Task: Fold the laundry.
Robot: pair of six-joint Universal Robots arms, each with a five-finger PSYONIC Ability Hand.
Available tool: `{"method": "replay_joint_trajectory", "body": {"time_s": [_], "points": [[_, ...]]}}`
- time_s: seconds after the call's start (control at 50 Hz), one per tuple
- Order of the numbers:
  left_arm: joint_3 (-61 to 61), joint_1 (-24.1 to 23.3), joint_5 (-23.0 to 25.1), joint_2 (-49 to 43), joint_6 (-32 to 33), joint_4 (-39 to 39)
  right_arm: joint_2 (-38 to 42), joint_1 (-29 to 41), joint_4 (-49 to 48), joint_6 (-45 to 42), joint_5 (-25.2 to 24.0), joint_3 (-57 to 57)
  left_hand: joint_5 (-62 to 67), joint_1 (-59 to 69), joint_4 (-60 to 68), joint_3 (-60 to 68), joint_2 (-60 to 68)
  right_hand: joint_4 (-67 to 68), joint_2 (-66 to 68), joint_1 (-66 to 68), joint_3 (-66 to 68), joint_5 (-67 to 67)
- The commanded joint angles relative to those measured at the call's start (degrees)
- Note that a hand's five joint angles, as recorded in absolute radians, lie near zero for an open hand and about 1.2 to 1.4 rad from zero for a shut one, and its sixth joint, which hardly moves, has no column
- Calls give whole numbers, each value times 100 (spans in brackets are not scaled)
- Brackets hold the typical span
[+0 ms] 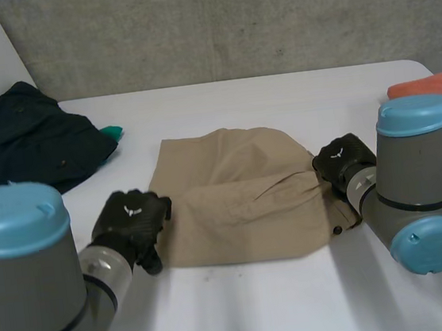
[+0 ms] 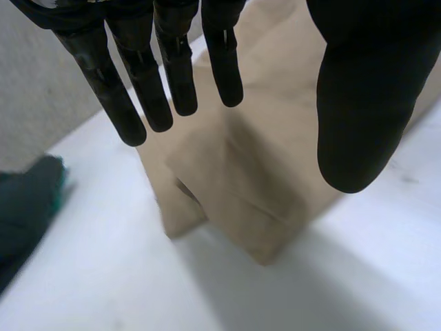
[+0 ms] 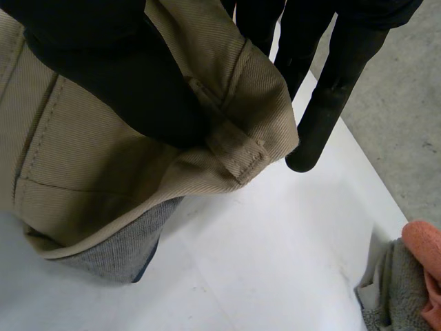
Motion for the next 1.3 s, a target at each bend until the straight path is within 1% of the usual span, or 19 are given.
{"method": "replay_joint_trajectory", "body": {"time_s": [0.02,0.12,0.26,0.34,0.36,0.38,0.44,0.48,0.58,0.62,0.68,0.7,0.78,0.84,0.94,1.02,1.1,1.2,1.3], "points": [[-89,65,127,-809,-300,1019,-1,14,-13,-1,-12,123,526,693,557,595,600,1125,1286,1538,1160,1151],[218,170,110,-1275,-247,1450,-45,6,-100,-1,-30,273,846,1013,876,915,919,1125,1286,1538,1160,1151],[737,171,101,-1969,139,1442,-62,-21,-118,17,-38,352,1516,1684,1547,1586,1590,1125,1286,1538,1160,1151],[826,197,92,-2137,359,1442,-158,-30,-109,8,-47,440,3716,3883,3747,3785,3790,1125,1286,1538,1160,1151],[826,197,92,-2128,377,1442,-211,-30,-109,8,-56,457,4621,4788,4652,4690,4695,1125,1286,1538,1160,1151],[808,197,92,-2067,394,1442,-290,-30,-92,-1,-56,475,4861,5028,4892,4930,4935,1125,1286,1538,1160,1151],[738,214,83,-1647,395,1433,-633,-30,-13,-79,-39,528,4864,5031,4894,4933,4937,1125,1286,1538,1160,1151],[624,214,83,-944,394,1398,-826,-30,66,-132,-39,554,4864,5031,4894,4933,4937,1125,1286,1538,1160,1151],[439,144,83,393,412,933,-1721,-47,1144,-693,-73,449,4864,5031,4894,4933,4937,1125,1286,1538,1160,1151],[509,170,118,1102,412,461,-1995,-56,1480,-861,-82,379,4864,5031,4894,4933,4937,1125,1286,1538,1160,1151],[693,188,162,1606,430,-138,-2470,-135,2043,-1239,-82,142,4864,5031,4894,4933,4937,1125,1286,1538,1160,1151],[894,188,214,1790,447,-532,-2566,-170,2157,-1327,-82,89,4864,5031,4894,4933,4937,1125,1286,1538,1160,1151],[1342,180,399,1836,543,-1385,-2953,-302,2623,-1749,-213,-218,4864,5031,4894,4933,4937,1125,1286,1538,1160,1151],[1502,179,513,1749,658,-1809,-2963,-311,2703,-1768,-328,-237,4864,5031,4894,4933,4937,1125,1286,1538,1160,1151],[1546,188,523,1012,825,-1740,-2762,-451,2782,-1768,-592,-123,4864,5031,4894,4933,4937,1125,1286,1538,1160,1151],[1748,188,505,71,904,-1512,-1980,-522,2747,-1785,-645,-192,4864,5031,4894,4933,4937,1125,1286,1538,1160,1151],[2415,188,461,-939,1018,-1169,-1338,-495,2485,-1697,-619,-534,4864,5031,4894,4933,4937,1125,1286,1538,1160,1151],[4089,223,198,-2011,1272,-582,-696,-478,1387,-1390,-566,-1167,4864,5031,4894,4933,4937,1125,1286,1538,1160,1151],[5727,241,48,-2426,1686,420,-423,-487,-334,-907,-566,-1888,4864,5031,4894,4933,4937,1125,1286,1538,1160,1151]]}}
